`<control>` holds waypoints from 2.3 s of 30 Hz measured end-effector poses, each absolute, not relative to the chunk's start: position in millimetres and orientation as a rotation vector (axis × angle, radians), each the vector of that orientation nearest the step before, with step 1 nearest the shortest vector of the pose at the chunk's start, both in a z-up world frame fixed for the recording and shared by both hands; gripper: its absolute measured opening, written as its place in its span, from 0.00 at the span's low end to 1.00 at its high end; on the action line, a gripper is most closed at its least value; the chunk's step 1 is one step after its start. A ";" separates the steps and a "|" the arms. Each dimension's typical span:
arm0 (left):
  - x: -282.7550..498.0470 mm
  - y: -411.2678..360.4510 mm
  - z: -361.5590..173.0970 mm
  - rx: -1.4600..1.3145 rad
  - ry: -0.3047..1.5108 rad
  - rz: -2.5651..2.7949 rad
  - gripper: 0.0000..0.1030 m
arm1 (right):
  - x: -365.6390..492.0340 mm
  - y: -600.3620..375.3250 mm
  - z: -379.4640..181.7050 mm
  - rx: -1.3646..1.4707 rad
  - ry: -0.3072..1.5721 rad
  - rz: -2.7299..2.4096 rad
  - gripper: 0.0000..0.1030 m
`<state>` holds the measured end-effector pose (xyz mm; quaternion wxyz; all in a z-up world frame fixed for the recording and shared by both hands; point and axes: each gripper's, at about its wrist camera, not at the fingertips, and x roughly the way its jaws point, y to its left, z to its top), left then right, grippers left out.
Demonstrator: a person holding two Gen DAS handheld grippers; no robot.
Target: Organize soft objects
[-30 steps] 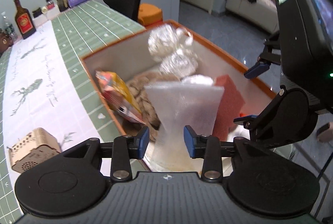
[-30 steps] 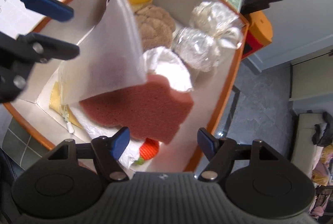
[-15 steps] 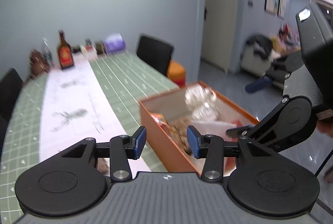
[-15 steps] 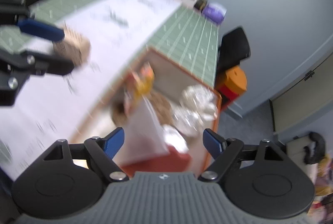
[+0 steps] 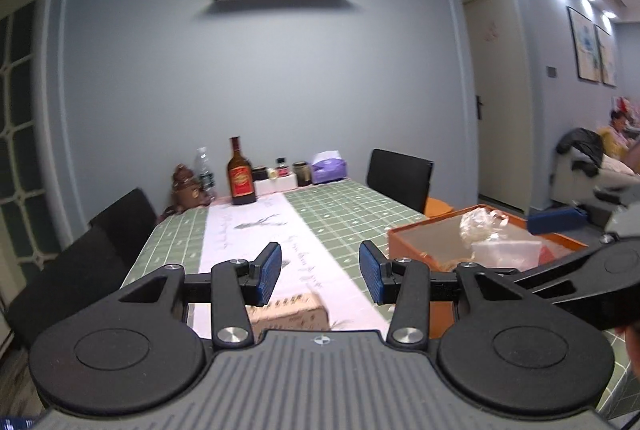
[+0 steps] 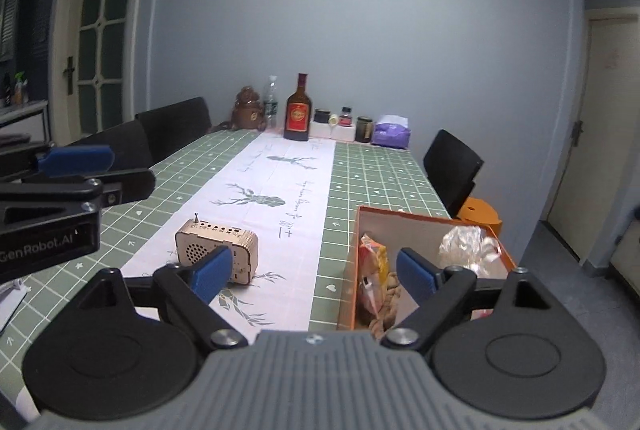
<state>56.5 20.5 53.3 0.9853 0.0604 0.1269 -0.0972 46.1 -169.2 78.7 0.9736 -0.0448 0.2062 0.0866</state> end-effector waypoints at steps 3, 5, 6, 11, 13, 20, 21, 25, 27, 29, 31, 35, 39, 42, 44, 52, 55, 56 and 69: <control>47.3 28.5 38.2 0.091 0.254 -0.151 0.59 | 32.6 -165.4 62.9 -0.029 0.393 0.116 0.90; 43.7 27.7 26.7 0.099 0.255 -0.108 0.65 | 25.8 -164.3 51.3 -0.019 0.372 0.073 0.91; 44.1 26.6 21.6 0.098 0.255 -0.097 0.66 | 22.9 -163.1 46.1 -0.024 0.367 0.054 0.91; 41.7 30.1 2.6 0.082 0.300 -0.111 0.80 | 10.4 -162.4 21.1 -0.059 0.348 0.013 0.92; 40.1 30.1 -6.6 0.077 0.327 -0.113 0.84 | 6.8 -165.1 13.9 -0.058 0.341 -0.011 0.92; 35.6 30.1 -26.1 0.075 0.376 -0.084 0.85 | 5.5 -173.2 -2.6 -0.004 0.337 -0.032 0.92; 34.6 29.3 -28.1 0.071 0.385 -0.077 0.85 | 6.4 -173.1 -3.9 -0.006 0.339 -0.031 0.92; 31.9 28.7 -32.8 0.063 0.399 -0.067 0.86 | 6.3 -171.1 -7.0 -0.016 0.340 -0.034 0.92; 31.5 27.8 -35.4 0.067 0.410 -0.063 0.86 | 5.6 -172.1 -8.5 -0.012 0.341 -0.031 0.92; 32.8 28.2 -37.0 0.061 0.421 -0.061 0.86 | 5.7 -172.7 -9.2 -0.008 0.347 -0.035 0.92; 33.5 28.7 -36.7 0.058 0.423 -0.059 0.86 | 4.8 -173.5 -9.0 -0.005 0.344 -0.036 0.92; 33.6 27.3 -34.0 0.064 0.418 -0.062 0.86 | 3.6 -175.4 -9.5 0.004 0.340 -0.044 0.92; 33.8 27.9 -33.1 0.066 0.415 -0.059 0.86 | 3.7 -175.4 -10.3 0.014 0.344 -0.039 0.92; 34.9 27.9 -33.2 0.065 0.418 -0.057 0.86 | 3.3 -173.1 -10.2 0.007 0.342 -0.030 0.92; 34.5 27.7 -32.9 0.063 0.417 -0.054 0.86 | 2.1 -171.5 -9.4 0.004 0.336 -0.026 0.92; 34.2 28.1 -32.2 0.060 0.420 -0.051 0.86 | -2.2 -169.5 -7.8 0.006 0.324 -0.023 0.93; 34.0 27.6 -31.1 0.062 0.419 -0.055 0.86 | -3.7 -168.7 -6.8 0.005 0.322 -0.023 0.93; 34.2 27.7 -30.6 0.062 0.419 -0.056 0.86 | -4.0 -168.2 -6.3 0.005 0.322 -0.021 0.93; 32.7 28.7 -27.3 0.051 0.417 -0.045 0.86 | -0.7 -167.0 -5.3 0.006 0.338 -0.016 0.93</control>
